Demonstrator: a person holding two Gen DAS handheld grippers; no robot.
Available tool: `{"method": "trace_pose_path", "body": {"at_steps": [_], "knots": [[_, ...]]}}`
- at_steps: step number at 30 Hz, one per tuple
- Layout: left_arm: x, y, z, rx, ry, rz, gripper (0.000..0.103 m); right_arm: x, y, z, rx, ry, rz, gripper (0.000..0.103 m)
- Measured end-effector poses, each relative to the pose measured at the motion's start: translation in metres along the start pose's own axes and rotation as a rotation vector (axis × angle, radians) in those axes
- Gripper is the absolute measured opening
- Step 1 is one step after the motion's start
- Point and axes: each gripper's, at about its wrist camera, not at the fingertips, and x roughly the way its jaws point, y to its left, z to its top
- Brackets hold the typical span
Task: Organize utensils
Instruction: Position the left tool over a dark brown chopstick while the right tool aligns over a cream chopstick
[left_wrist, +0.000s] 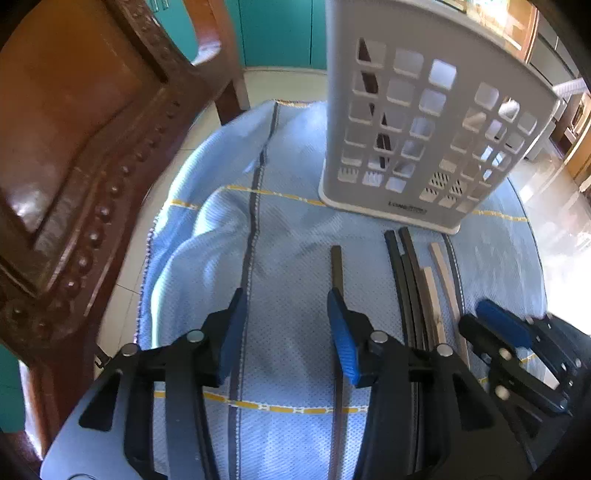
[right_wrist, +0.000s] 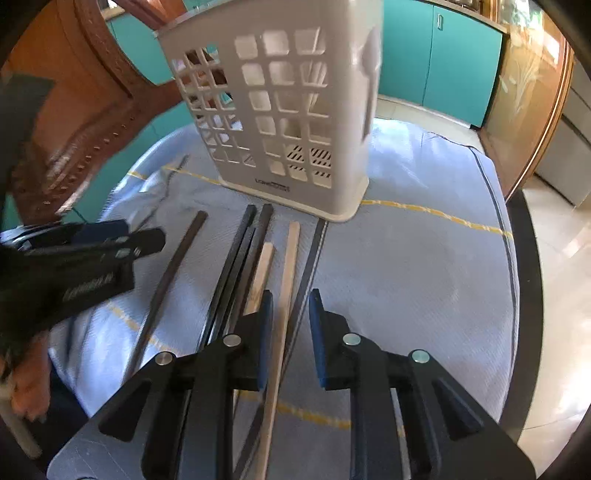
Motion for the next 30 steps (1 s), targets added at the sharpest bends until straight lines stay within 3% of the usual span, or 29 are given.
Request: {"method": "trace_pose_path", "body": {"at_steps": [4, 5, 17, 30], "knots": [[0.008, -0.003, 0.001, 0.013, 0.001, -0.018, 0.046, 0.009, 0.002, 0.007, 0.009, 0.004, -0.032, 0.018], [0.01, -0.003, 0.001, 0.018, 0.001, -0.022, 0.046, 0.009, 0.001, 0.007, 0.015, 0.008, -0.035, 0.007], [0.04, -0.022, -0.004, 0.058, 0.014, -0.037, 0.048, -0.003, -0.043, 0.001, 0.151, 0.05, -0.054, 0.007], [0.054, -0.049, -0.013, 0.094, 0.0, 0.005, 0.048, 0.004, -0.023, -0.001, 0.101, 0.042, -0.107, 0.014]]}}
